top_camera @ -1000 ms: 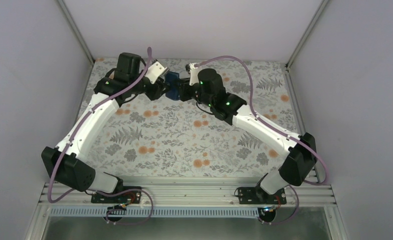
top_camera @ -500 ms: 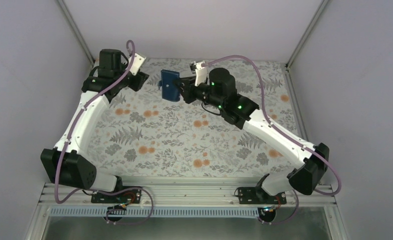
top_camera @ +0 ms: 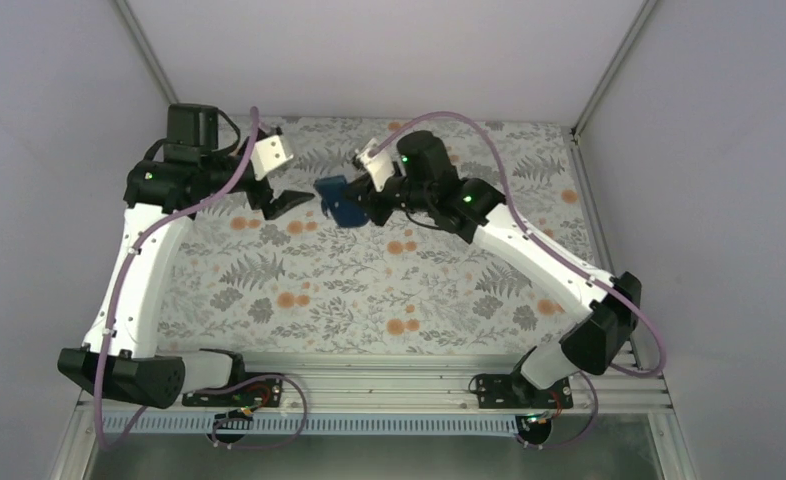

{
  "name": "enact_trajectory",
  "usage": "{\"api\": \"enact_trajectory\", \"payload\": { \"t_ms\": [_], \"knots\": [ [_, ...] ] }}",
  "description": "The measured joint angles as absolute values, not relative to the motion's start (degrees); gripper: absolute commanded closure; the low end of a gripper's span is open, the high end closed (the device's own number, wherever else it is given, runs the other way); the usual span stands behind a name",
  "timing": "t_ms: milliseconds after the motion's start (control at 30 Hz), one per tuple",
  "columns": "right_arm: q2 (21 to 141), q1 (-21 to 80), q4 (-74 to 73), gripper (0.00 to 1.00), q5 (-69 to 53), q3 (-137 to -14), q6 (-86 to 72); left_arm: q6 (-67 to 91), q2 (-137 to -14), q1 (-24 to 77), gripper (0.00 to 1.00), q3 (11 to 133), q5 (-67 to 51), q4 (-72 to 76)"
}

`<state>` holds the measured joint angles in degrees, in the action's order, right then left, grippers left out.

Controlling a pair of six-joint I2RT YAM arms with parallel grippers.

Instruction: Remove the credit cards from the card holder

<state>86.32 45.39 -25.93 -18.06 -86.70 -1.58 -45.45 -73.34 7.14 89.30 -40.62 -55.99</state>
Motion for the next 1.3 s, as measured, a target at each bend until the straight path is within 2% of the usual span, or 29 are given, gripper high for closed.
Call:
{"api": "enact_trajectory", "payload": {
  "t_ms": [200, 300, 367, 500, 600, 700, 733, 767, 833, 867, 1067, 1233, 1300],
  "knots": [
    [89.91, 47.75, -30.52, 0.96, -24.75, -86.70, 6.92, -51.64, -74.70, 13.37, 0.02, 89.23, -44.60, -62.35],
    [90.00, 47.99, -31.57, 0.96, -27.53, -86.70, 9.78, -54.17, -75.50, 14.57, 0.13, 87.02, -44.62, -64.45],
    [89.91, 48.01, -31.83, 0.96, -28.80, -86.70, 11.33, -55.57, -75.50, 14.87, 0.30, 85.17, -44.58, -65.65],
    [89.43, 48.05, -32.97, 0.96, -30.39, -86.70, 13.65, -56.64, -75.53, 14.98, 0.72, 83.88, -44.03, -66.63],
    [88.64, 47.99, -33.01, 0.96, -29.98, -86.70, 14.90, -56.51, -75.46, 15.27, 0.95, 83.88, -45.23, -67.31],
    [87.55, 47.90, -33.23, 0.96, -29.74, -86.24, 16.12, -55.90, -75.35, 15.51, 0.98, 83.88, -46.94, -67.90],
    [86.83, 47.92, -32.86, 0.89, -29.76, -85.67, 16.16, -55.40, -75.22, 15.55, 0.98, 83.88, -47.72, -67.83],
    [85.93, 47.92, -32.40, 0.68, -29.65, -85.03, 16.12, -54.37, -75.05, 15.64, 0.98, 83.88, -48.58, -67.55],
    [83.79, 47.64, -30.50, 0.11, -28.93, -83.64, 15.22, -49.89, -74.52, 15.90, 0.98, 83.99, -49.89, -65.41],
    [82.35, 47.09, -28.29, 0.02, -29.21, -82.61, 14.31, -46.54, -74.28, 15.97, 0.98, 84.44, -49.71, -63.79],
    [70.35, 40.38, -5.06, 0.01, -34.57, -70.50, 2.46, -29.19, -75.24, 14.26, 0.98, 94.70, -52.21, -53.52],
    [68.66, 38.76, 16.43, 0.01, -39.16, -64.47, -9.34, -18.59, -74.32, 13.41, 0.98, 99.11, -57.28, -49.69],
    [68.88, 38.68, 20.71, 0.02, -40.36, -63.46, -12.16, -16.80, -73.91, 13.26, 0.98, 99.11, -58.08, -49.56]
  ]
}}
